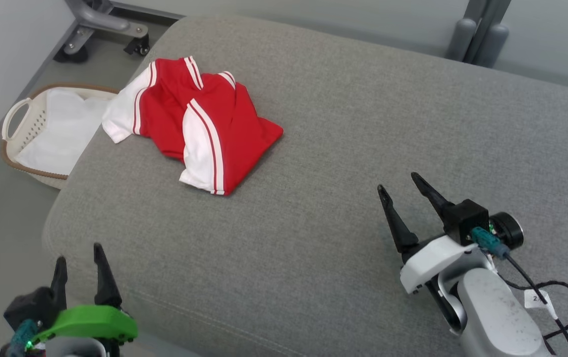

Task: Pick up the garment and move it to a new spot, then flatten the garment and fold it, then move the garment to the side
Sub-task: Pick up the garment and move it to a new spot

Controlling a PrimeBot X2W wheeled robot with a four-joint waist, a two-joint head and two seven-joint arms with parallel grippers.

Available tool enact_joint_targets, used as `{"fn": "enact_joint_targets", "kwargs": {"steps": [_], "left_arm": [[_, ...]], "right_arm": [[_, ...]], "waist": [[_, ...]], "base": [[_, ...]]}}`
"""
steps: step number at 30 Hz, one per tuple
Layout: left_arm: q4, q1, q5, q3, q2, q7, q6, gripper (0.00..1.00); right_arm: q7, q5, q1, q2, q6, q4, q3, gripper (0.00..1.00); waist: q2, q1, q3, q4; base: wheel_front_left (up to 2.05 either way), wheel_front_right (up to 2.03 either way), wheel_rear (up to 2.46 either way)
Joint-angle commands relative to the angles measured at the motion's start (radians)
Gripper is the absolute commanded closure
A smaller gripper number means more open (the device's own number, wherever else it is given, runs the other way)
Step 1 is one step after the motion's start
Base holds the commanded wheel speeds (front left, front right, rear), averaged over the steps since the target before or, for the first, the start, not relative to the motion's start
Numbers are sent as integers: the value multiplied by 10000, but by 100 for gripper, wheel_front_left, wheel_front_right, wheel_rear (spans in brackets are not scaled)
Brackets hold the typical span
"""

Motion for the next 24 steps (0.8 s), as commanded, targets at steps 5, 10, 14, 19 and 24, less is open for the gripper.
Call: {"fn": "enact_joint_targets", "kwargs": {"steps": [5, 10, 14, 19, 24], "left_arm": [[571, -1816, 8, 276, 26, -1, -565, 0], [1231, -3630, 107, 597, 392, -1, -865, 0], [1825, -4923, -245, 55, 983, -1, -926, 0], [2411, -6041, -1131, -1134, 2083, -1, -932, 0], [3712, -6924, -1972, -1871, 2789, 86, -933, 0]], "right_arm": [[-19, -384, -688, -286, -17, -338, 14, 0], [-19, -483, -1388, -399, -17, -702, 176, 0], [-19, -501, -1825, -414, -15, -926, 357, 0], [-19, -492, -2193, -346, -15, -1192, 414, 0], [-17, -537, -2345, -273, -17, -1497, 539, 0]], "waist": [[0, 0, 1810, -772], [0, 0, 2928, -1312], [0, 0, 3579, -1733], [0, 0, 4195, -2259], [0, 0, 4530, -2702]], "base": [[0, 0, 0], [0, 0, 0], [0, 0, 0], [0, 0, 0], [0, 0, 0]]}}
